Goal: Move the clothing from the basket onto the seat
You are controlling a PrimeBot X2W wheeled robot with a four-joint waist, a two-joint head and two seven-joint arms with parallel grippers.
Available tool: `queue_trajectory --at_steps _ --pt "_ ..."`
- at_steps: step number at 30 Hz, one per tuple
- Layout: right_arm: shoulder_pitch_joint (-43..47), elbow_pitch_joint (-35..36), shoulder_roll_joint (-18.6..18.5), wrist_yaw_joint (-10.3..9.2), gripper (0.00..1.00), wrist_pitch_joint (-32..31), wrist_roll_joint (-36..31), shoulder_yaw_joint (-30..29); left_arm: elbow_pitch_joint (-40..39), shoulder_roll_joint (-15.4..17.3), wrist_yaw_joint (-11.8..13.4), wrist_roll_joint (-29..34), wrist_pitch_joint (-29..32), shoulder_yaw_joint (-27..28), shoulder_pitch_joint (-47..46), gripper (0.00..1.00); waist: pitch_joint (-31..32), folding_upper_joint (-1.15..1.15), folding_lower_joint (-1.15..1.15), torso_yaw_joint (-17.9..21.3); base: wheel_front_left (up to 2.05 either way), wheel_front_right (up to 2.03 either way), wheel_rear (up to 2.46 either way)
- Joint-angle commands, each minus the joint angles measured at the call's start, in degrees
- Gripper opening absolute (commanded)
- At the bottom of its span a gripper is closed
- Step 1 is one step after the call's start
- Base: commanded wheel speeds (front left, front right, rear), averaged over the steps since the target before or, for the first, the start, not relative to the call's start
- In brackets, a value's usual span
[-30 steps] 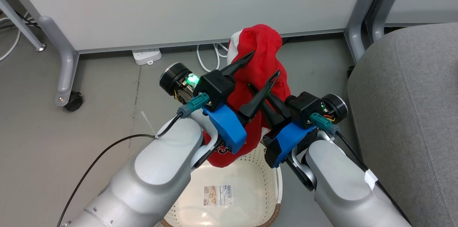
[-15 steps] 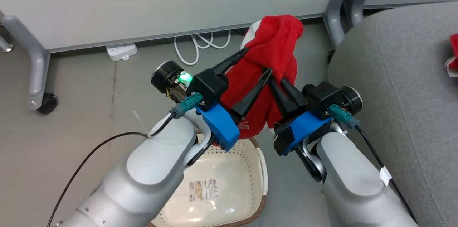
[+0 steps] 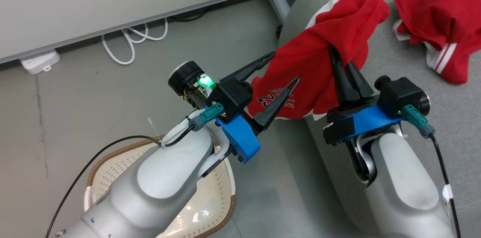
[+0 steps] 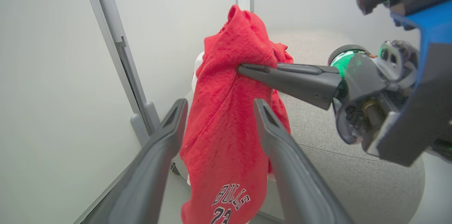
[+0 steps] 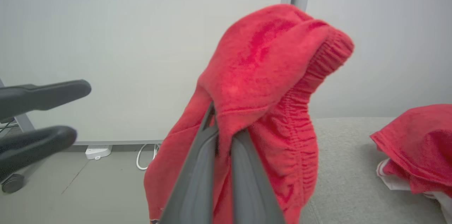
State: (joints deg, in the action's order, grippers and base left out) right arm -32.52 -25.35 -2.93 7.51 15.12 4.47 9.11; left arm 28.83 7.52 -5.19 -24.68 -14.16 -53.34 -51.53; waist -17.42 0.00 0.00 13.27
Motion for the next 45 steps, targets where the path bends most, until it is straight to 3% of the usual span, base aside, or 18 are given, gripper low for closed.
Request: queue_trajectory --at_steps 1,17,23,27,32,40,45 --pt "1.29 1.69 0.12 -0.04 0.00 0.05 -0.47 -1.65 -0.63 0.53 -0.06 0.23 0.42 -0.38 -0.18 1.00 -1.97 0.00 0.00 3.80 0.00 0.00 0.00" --pt "10.37 9.75 0.11 -0.04 0.00 0.04 1.57 -9.76 -4.09 1.98 -0.10 0.91 3.23 -3.89 1.20 1.00 -6.03 0.00 0.00 12.08 0.00 0.00 0.00" --pt "10.88 10.79 0.10 -0.04 0.00 0.05 2.45 -10.14 -4.98 2.26 0.39 0.46 3.36 -3.94 1.18 1.00 -7.02 0.00 0.00 11.98 0.00 0.00 0.00" --pt "7.95 13.04 0.09 -0.04 0.00 0.05 1.95 -10.11 -5.77 2.83 0.92 0.26 3.35 -3.57 0.71 1.00 -8.25 0.00 0.00 11.21 0.00 0.00 0.00" --pt "1.60 17.07 -0.29 -0.05 0.00 0.04 -0.44 -14.17 -7.04 3.62 1.57 0.38 3.78 -2.76 -1.17 1.00 -11.44 0.00 0.00 9.51 0.00 0.00 0.00" --pt "-13.46 21.75 -8.33 -0.05 0.00 0.03 -1.05 -23.83 -9.84 5.94 2.05 1.65 5.63 -1.72 -5.35 1.00 -20.32 0.00 0.00 7.15 0.00 0.00 0.00" --pt "-20.68 19.57 -16.58 -0.05 0.00 0.04 -1.23 -30.79 -12.42 8.08 2.18 2.73 7.43 -1.24 -8.45 1.00 -26.34 0.00 0.00 6.19 0.00 0.00 0.00"
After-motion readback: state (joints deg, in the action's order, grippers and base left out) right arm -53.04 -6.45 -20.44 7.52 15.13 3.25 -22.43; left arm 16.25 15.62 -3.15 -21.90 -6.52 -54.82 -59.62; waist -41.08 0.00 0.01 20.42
